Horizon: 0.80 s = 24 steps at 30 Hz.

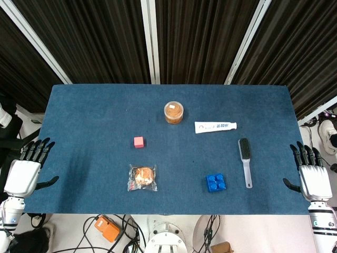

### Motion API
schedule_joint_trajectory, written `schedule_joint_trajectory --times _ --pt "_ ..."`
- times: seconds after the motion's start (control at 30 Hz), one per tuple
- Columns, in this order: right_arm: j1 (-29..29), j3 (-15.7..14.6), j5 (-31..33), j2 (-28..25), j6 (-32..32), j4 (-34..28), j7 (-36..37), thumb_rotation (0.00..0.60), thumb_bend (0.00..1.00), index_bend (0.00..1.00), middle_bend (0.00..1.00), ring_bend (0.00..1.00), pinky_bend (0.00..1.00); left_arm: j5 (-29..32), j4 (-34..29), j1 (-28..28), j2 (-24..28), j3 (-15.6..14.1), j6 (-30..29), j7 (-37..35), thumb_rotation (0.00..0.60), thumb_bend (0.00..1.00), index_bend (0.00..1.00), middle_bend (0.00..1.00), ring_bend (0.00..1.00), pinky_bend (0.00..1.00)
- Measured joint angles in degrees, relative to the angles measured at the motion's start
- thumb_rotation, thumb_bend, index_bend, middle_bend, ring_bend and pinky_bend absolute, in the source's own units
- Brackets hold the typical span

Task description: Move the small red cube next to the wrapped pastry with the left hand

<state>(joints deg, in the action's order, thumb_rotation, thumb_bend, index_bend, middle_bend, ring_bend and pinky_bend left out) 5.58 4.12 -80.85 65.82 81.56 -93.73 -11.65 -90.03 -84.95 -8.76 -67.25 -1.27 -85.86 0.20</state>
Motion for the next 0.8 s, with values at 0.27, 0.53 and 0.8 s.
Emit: schedule_joint_trajectory --times 0.27,0.53,0.8 --pt "-0.23 -0.06 -0.21 -0.08 0.44 -0.12 0.19 0.6 0.3 0.0 0.0 0.0 0.0 -2.31 0.18 -1.06 -0.12 -0.75 1.76 -1.76 0.6 0.09 0.01 0.0 0.0 0.06" --pt "0.28 0.38 0.83 0.37 -0.44 -0.06 -0.79 0.6 0.3 0.0 0.0 0.0 0.0 -4.65 2.63 -7.57 -3.53 1.44 6.05 -14.43 0.6 0.12 0.07 0.09 0.04 0.15" --pt "0.56 0.97 2.05 0.25 -0.94 0.06 -0.49 0.6 0.3 0.0 0.0 0.0 0.0 4.03 5.04 -18.48 -11.62 7.9 22.51 -16.32 0.6 0.16 0.1 0.17 0.1 0.15"
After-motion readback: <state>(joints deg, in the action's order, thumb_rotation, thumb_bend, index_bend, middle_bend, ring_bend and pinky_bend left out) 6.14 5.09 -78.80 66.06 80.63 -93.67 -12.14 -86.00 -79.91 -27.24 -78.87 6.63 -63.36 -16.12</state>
